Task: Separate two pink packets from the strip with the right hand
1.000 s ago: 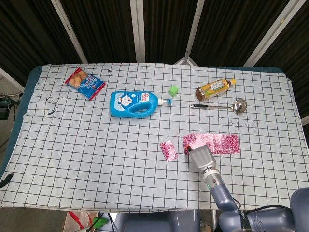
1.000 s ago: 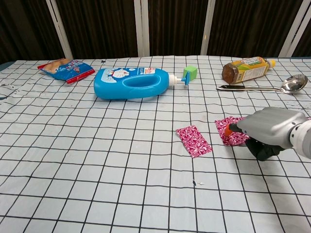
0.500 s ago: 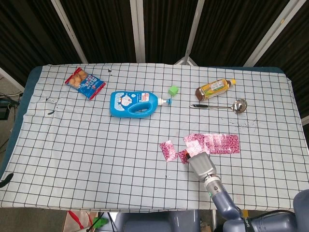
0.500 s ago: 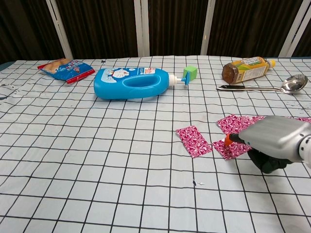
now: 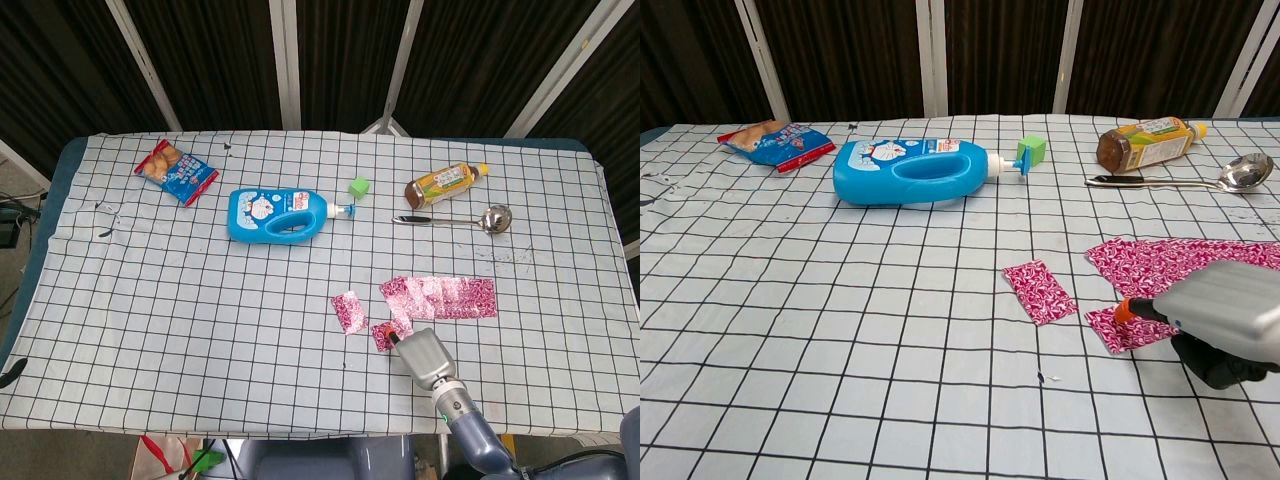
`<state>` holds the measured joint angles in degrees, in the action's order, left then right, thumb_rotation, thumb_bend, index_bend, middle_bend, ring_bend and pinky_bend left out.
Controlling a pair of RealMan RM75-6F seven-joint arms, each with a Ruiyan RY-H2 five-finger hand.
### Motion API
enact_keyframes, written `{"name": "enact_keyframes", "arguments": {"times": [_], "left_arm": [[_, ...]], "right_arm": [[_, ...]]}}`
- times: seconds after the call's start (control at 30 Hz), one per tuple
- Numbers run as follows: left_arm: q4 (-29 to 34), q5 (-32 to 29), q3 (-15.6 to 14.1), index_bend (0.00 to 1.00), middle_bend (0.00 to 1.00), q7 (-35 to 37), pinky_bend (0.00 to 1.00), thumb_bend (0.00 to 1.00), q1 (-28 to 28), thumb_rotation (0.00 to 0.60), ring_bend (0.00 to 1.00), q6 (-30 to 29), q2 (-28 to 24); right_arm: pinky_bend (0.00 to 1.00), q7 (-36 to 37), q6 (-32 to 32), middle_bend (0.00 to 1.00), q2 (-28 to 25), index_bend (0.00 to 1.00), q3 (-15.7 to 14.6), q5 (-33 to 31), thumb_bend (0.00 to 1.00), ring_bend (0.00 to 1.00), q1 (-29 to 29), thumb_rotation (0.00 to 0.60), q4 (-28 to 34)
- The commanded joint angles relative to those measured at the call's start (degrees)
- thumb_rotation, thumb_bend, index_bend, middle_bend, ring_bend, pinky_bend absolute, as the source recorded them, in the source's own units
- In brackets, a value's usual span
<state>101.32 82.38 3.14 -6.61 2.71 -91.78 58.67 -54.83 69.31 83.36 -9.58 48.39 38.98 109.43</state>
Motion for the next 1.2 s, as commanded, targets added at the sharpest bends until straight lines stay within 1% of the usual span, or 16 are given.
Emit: {"name": "enact_keyframes", "arguments": {"times": [0.03, 0.43, 0.6, 0.73, 0.77, 0.8, 0.87, 0.9, 0.97, 1.03, 1.13, 1.2], "left_arm": [[0.1, 0.1, -0.1, 0.13, 0.0, -0.2, 0.08, 0.28, 0.0, 0.6, 0.0, 0.0, 0.1], [0.2, 0.1, -0.1, 0.13, 0.0, -1.2, 0.08, 0.27, 0.1, 0.6, 0.0, -0.2, 0.4], [0.3, 0.0, -0.1, 0.13, 0.0, -1.5, 0.08, 0.27, 0.0, 0.6, 0.0, -0.2, 0.4], [0.3, -0.1, 0.0, 0.13, 0.0, -1.5, 0.08, 0.27, 0.0, 0.6, 0.0, -0.2, 0.5], [0.3, -0.2, 0.0, 0.13, 0.0, -1.5, 0.08, 0.28, 0.0, 0.6, 0.0, -0.2, 0.5], [0.3, -0.2, 0.0, 0.13, 0.0, -1.5, 0.08, 0.28, 0.0, 0.6, 0.0, -0.2, 0.5], [0.3, -0.2, 0.0, 0.13, 0.0, -1.4, 0.08, 0.28, 0.1, 0.6, 0.0, -0.2, 0.4], [0.3, -0.1, 0.0, 0.13, 0.0, -1.3, 0.08, 0.28, 0.1, 0.6, 0.0, -0.2, 0.4], [0.2, -0.1, 0.0, 0.13, 0.0, -1.2, 0.08, 0.27, 0.1, 0.6, 0.0, -0.2, 0.3], [0.2, -0.1, -0.1, 0.13, 0.0, -1.1, 0.08, 0.27, 0.1, 0.6, 0.0, -0.2, 0.3], [0.2, -0.1, 0.0, 0.13, 0.0, -0.8, 0.08, 0.27, 0.2, 0.6, 0.0, -0.3, 0.2], [0.2, -0.1, 0.0, 0.13, 0.0, -0.6, 0.08, 0.28, 0.2, 0.6, 0.0, -0.3, 0.1]], "right_arm": [[0.71, 1.1, 0.5, 0.85, -1.3, 0.19, -0.8, 1.5, 0.82, 0.88, -0.9, 0.6, 1.0], [0.71, 4.5, 0.5, 0.85, -4.5, 0.19, -2.2, 5.2, 0.82, 0.88, -3.5, 0.6, 2.2], [0.71, 5.6, 1.0, 0.85, -5.4, 0.19, -1.4, 7.3, 0.82, 0.88, -4.0, 0.6, 2.9], [0.71, 7.1, 2.5, 0.85, -6.4, 0.19, 0.2, 10.0, 0.82, 0.88, -4.6, 0.6, 4.4], [0.7, 7.6, 3.0, 0.84, -6.7, 0.19, 0.7, 10.6, 0.82, 0.87, -4.8, 0.6, 4.7], [0.68, 8.5, 3.8, 0.81, -6.9, 0.18, 1.4, 11.6, 0.82, 0.84, -5.1, 0.6, 5.0], [0.59, 11.5, 5.7, 0.67, -7.3, 0.15, 3.0, 14.1, 0.82, 0.73, -6.1, 0.6, 5.2], [0.51, 13.1, 6.5, 0.56, -7.4, 0.12, 3.6, 15.3, 0.8, 0.63, -6.6, 0.6, 5.2], [0.38, 16.4, 8.4, 0.37, -7.8, 0.07, 5.1, 17.7, 0.72, 0.47, -7.6, 0.6, 4.7], [0.3, 19.0, 9.9, 0.26, -8.4, 0.03, 6.2, 19.3, 0.66, 0.36, -8.6, 0.6, 4.0], [0.25, 23.6, 11.5, 0.18, -10.2, 0.01, 7.3, 20.6, 0.6, 0.26, -10.3, 0.6, 3.4], [0.23, 27.6, 12.8, 0.16, -12.1, 0.01, 7.2, 22.5, 0.57, 0.24, -12.1, 0.6, 2.6]]}}
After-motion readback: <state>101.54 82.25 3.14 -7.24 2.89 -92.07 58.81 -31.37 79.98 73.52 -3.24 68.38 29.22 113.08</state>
